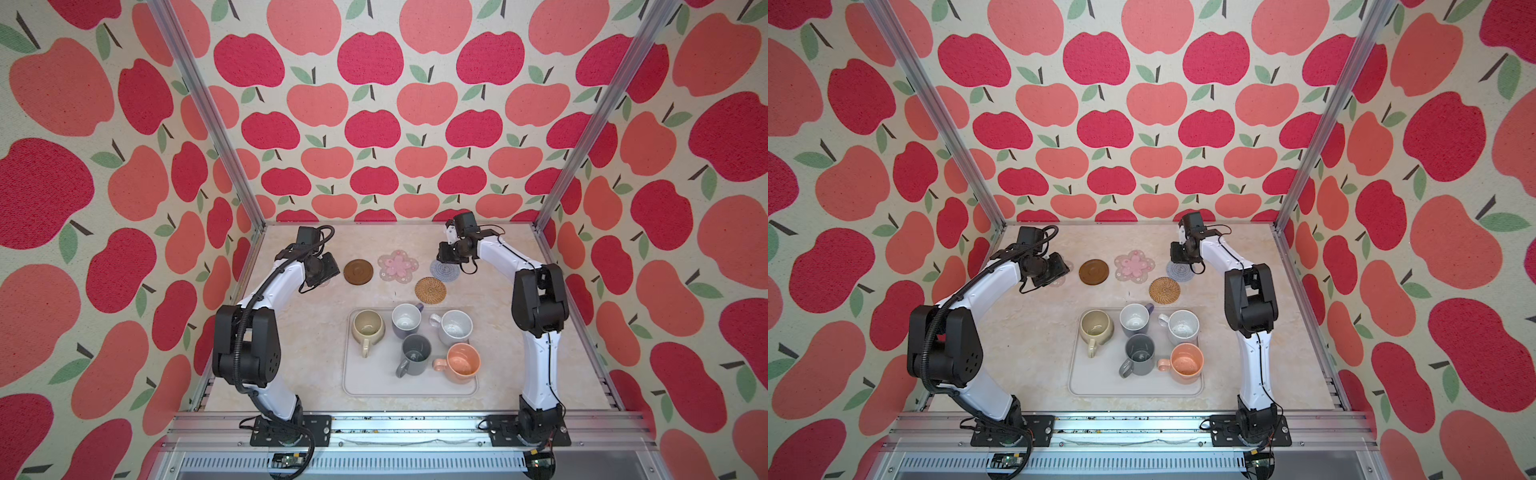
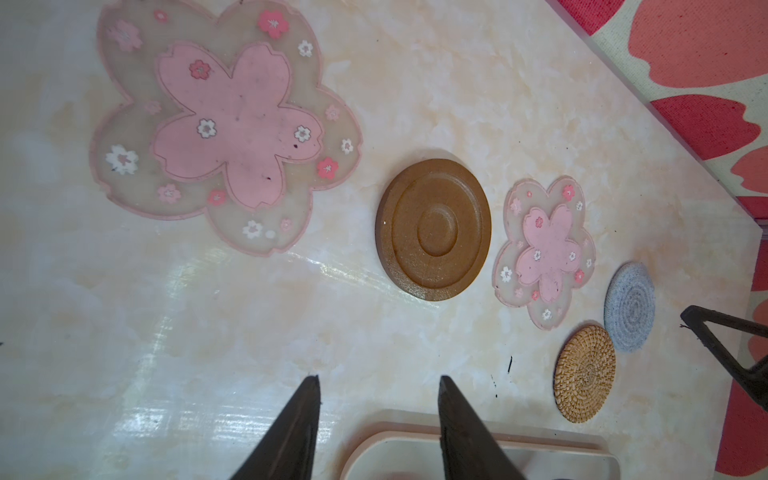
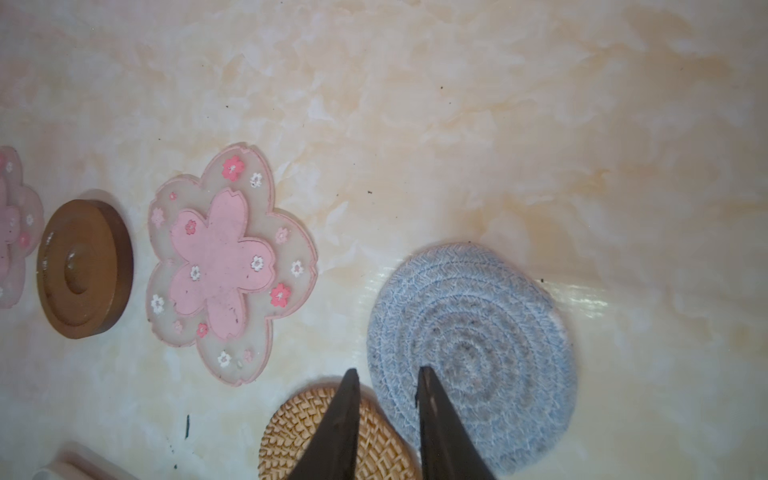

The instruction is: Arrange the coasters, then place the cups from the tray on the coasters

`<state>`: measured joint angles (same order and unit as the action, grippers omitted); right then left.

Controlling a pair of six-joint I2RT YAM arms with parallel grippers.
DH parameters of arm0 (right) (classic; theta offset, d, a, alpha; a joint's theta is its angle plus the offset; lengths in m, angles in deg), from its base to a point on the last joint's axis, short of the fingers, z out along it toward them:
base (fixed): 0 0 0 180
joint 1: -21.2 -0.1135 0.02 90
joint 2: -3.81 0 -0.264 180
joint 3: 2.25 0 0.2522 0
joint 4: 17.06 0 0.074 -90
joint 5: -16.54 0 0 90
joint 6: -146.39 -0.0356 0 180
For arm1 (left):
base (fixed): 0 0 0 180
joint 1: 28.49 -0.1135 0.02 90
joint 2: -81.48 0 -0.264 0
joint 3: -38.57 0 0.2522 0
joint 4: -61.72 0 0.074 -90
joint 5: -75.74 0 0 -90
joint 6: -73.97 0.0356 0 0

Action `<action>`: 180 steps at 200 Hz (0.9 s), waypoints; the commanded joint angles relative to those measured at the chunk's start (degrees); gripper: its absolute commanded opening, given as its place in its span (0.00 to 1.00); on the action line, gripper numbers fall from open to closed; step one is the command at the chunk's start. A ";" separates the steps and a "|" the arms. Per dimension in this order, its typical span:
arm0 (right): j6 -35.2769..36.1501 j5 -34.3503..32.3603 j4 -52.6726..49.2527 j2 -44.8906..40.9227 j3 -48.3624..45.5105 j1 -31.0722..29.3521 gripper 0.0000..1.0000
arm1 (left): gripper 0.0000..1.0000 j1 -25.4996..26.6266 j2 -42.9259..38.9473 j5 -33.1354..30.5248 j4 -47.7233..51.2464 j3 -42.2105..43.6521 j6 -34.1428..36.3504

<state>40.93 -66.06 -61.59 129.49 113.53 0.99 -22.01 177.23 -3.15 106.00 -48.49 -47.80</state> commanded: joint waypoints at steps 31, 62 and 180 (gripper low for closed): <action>1.43 -4.55 -5.39 3.19 1.38 0.18 0.20 | 0.48 -0.87 -1.46 -1.20 1.22 0.78 -0.49; 1.64 -7.05 -6.84 3.16 0.60 0.30 0.19 | 0.48 -1.12 -1.32 -0.92 1.12 0.96 -0.55; 0.66 -11.65 -8.46 -4.27 -13.15 4.37 0.18 | 0.48 -2.70 -3.56 0.22 0.33 3.07 -1.36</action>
<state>41.60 -74.80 -66.31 127.40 104.85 4.14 -24.26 175.61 -3.30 105.96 -46.34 -48.24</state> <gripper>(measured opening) 0.177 0.484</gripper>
